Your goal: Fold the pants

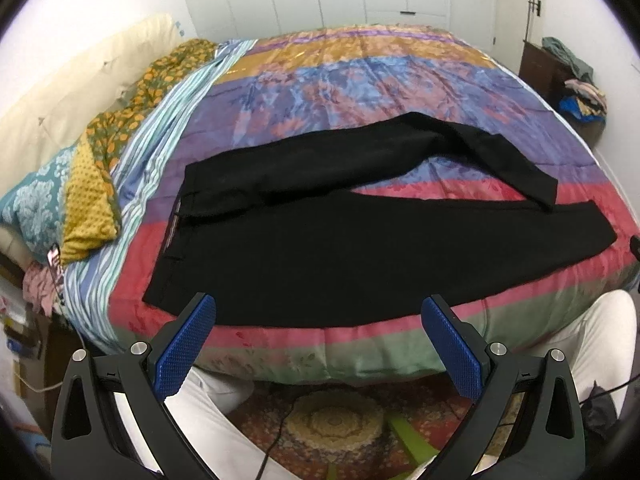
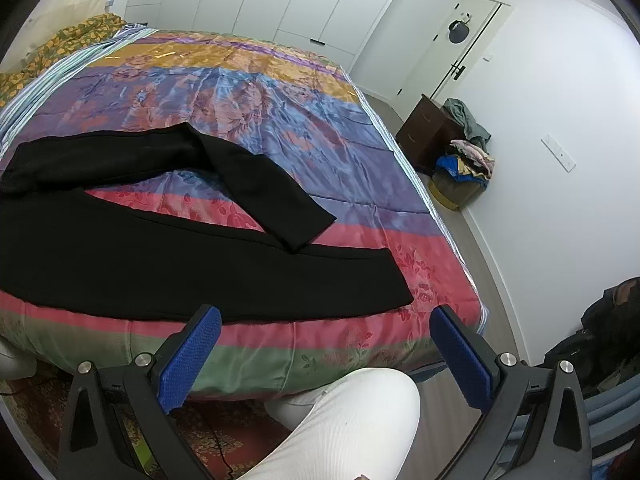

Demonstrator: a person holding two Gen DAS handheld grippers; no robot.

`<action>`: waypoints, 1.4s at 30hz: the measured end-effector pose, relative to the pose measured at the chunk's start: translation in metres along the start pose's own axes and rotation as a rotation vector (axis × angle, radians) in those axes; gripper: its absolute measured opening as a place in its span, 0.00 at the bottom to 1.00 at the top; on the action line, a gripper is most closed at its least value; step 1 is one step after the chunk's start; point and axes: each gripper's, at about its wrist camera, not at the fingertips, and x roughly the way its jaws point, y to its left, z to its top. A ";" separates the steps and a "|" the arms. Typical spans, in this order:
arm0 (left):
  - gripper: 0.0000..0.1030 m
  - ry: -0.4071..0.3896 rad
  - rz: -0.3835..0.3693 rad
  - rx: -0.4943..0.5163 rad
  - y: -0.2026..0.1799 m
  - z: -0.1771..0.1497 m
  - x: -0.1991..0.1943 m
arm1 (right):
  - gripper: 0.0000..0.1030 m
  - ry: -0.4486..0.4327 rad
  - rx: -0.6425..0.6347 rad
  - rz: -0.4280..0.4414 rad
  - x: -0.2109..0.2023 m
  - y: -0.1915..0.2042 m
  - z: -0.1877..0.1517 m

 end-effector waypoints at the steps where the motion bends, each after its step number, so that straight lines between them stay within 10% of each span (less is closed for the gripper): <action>1: 0.99 0.008 0.003 -0.005 0.001 0.001 0.001 | 1.00 0.001 0.002 0.000 0.000 0.000 0.000; 42: 0.99 0.023 0.004 0.026 -0.014 0.001 0.005 | 1.00 0.064 0.029 0.089 0.010 0.007 0.001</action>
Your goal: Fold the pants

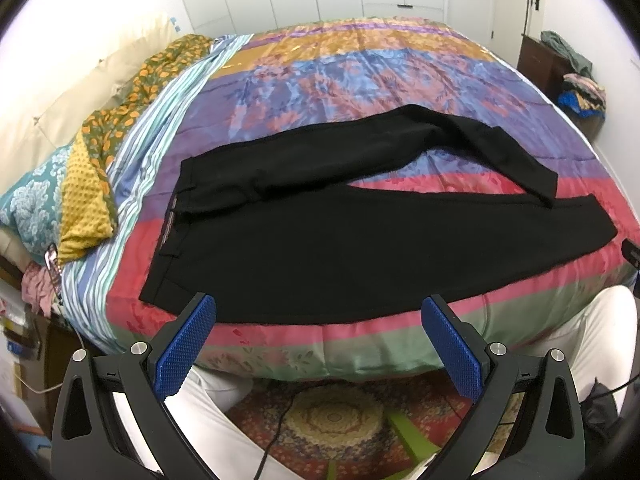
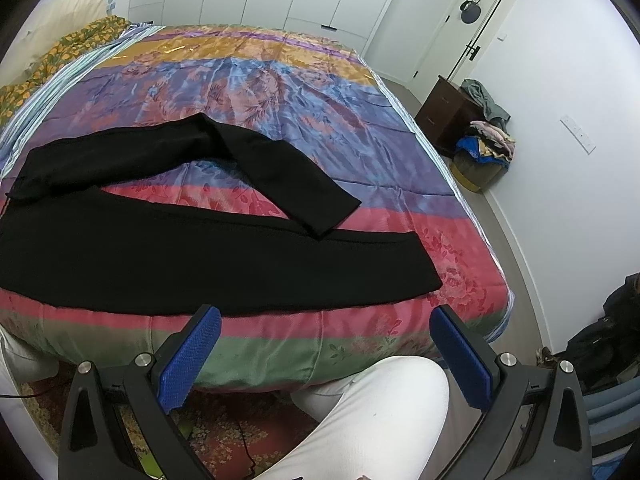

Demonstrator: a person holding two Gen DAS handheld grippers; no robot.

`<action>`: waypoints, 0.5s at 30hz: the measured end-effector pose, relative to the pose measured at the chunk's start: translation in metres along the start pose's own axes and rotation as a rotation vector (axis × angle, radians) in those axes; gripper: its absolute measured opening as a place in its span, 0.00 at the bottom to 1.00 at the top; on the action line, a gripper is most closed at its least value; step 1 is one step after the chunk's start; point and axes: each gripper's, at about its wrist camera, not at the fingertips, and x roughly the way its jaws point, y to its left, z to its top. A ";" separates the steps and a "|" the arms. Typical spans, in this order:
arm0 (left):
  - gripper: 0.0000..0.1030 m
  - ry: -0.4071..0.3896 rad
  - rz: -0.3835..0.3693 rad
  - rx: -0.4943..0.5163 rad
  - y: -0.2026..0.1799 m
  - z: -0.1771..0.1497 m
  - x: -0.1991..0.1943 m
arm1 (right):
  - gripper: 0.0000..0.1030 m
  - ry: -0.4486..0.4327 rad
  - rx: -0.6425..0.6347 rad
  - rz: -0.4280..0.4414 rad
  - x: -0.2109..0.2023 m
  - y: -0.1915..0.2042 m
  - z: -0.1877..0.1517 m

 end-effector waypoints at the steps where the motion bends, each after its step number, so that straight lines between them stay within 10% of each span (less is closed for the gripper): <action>1: 0.99 0.001 0.000 0.000 0.001 0.000 0.001 | 1.00 0.003 0.000 0.001 0.000 -0.001 0.000; 15: 0.99 0.025 -0.007 0.002 0.000 -0.001 0.007 | 1.00 0.034 0.001 0.030 0.006 -0.002 -0.001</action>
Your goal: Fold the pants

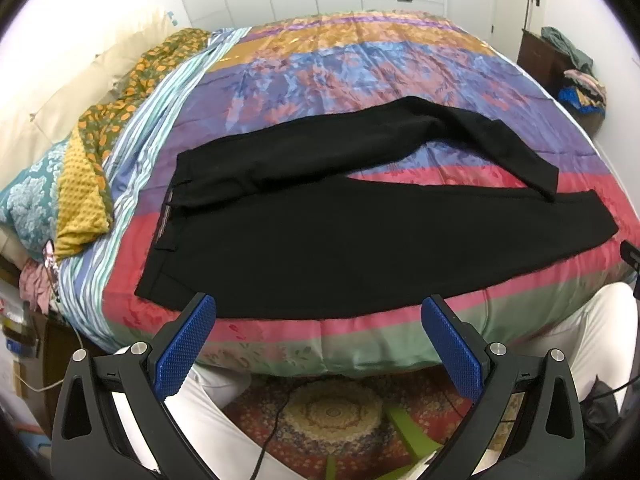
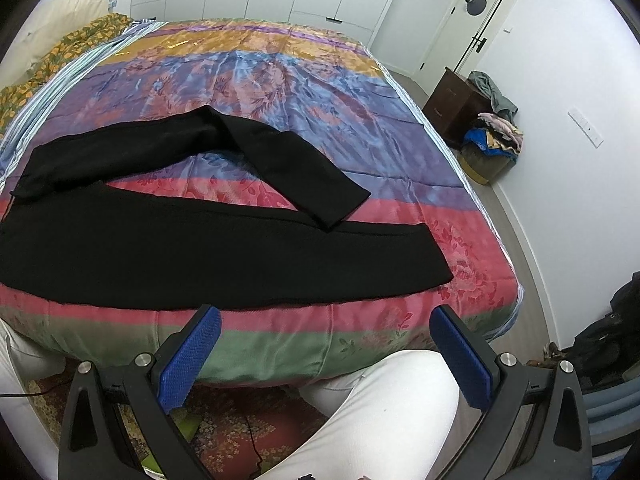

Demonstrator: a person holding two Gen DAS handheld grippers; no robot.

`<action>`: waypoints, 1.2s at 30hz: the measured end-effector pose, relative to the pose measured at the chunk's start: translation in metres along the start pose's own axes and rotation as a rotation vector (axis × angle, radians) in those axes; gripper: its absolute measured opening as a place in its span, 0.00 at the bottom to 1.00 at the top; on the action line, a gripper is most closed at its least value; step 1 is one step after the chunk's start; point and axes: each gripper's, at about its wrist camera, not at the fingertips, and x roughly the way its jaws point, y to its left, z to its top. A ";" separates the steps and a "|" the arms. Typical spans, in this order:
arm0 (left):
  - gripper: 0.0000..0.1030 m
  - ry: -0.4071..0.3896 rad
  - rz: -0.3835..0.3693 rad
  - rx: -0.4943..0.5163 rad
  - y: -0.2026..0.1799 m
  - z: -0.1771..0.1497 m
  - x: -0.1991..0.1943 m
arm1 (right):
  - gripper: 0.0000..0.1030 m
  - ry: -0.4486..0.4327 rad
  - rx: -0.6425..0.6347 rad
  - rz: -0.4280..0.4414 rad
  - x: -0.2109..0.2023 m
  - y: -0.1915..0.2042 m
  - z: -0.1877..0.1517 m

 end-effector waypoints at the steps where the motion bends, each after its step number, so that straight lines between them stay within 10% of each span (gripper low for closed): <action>1: 0.99 0.001 0.000 0.000 0.000 0.000 0.000 | 1.00 0.001 0.000 0.001 0.000 0.000 0.000; 14: 0.99 0.006 -0.012 0.013 -0.005 0.001 0.002 | 1.00 -0.007 -0.042 0.002 0.000 0.009 -0.002; 24: 0.99 0.007 -0.001 0.027 -0.006 0.002 -0.001 | 1.00 -0.130 -0.079 0.211 -0.027 0.031 -0.001; 36: 0.99 0.019 0.006 0.012 0.002 0.002 0.000 | 1.00 -0.045 -0.134 0.093 -0.015 0.045 0.007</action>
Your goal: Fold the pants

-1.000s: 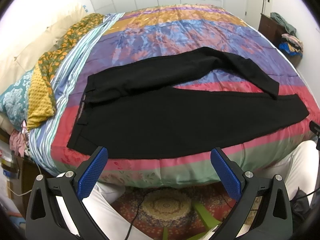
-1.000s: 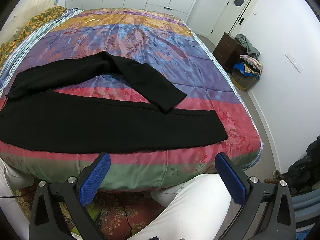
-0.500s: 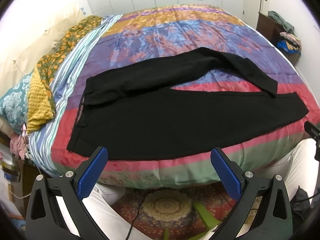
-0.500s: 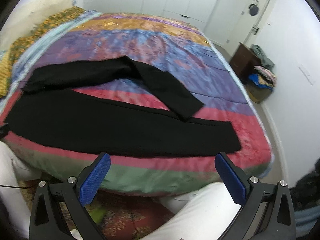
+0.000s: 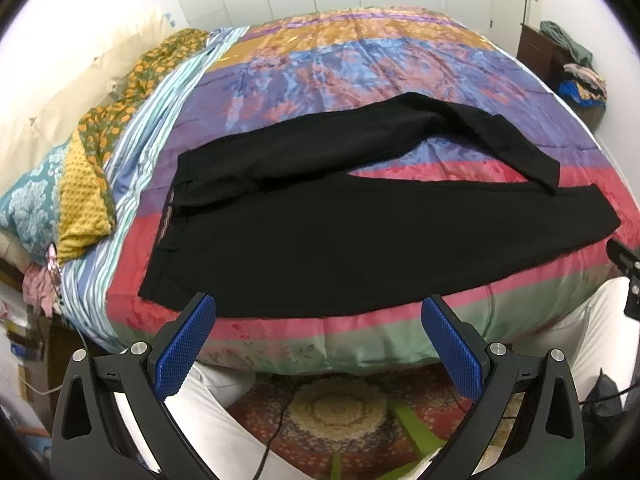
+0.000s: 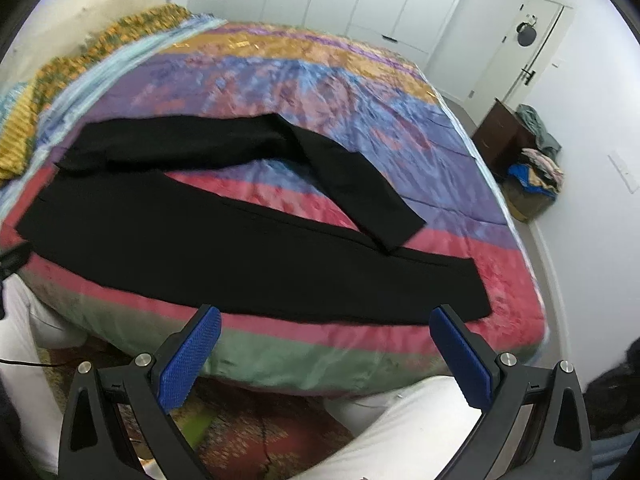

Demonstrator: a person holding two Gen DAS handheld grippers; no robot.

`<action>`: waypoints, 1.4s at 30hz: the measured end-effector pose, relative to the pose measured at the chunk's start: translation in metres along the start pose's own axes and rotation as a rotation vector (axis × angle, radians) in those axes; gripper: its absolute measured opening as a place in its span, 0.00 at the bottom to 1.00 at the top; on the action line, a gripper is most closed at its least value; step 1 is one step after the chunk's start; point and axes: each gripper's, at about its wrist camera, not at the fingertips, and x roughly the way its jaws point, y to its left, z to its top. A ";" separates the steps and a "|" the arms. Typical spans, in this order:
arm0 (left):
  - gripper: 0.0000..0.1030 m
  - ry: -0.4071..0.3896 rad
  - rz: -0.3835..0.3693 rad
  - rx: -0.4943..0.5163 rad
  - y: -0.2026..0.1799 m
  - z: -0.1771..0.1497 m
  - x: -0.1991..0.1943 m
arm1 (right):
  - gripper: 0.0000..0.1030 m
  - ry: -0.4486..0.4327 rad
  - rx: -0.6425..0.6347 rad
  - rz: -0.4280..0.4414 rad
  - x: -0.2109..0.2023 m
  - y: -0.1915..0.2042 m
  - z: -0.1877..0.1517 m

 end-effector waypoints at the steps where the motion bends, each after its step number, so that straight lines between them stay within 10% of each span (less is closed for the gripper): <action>1: 0.99 0.005 -0.001 -0.001 0.000 0.000 0.001 | 1.00 0.003 0.003 -0.013 0.000 -0.002 0.000; 42: 0.99 0.012 0.006 0.049 -0.019 -0.002 -0.002 | 1.00 0.047 0.180 -0.121 0.002 -0.080 -0.013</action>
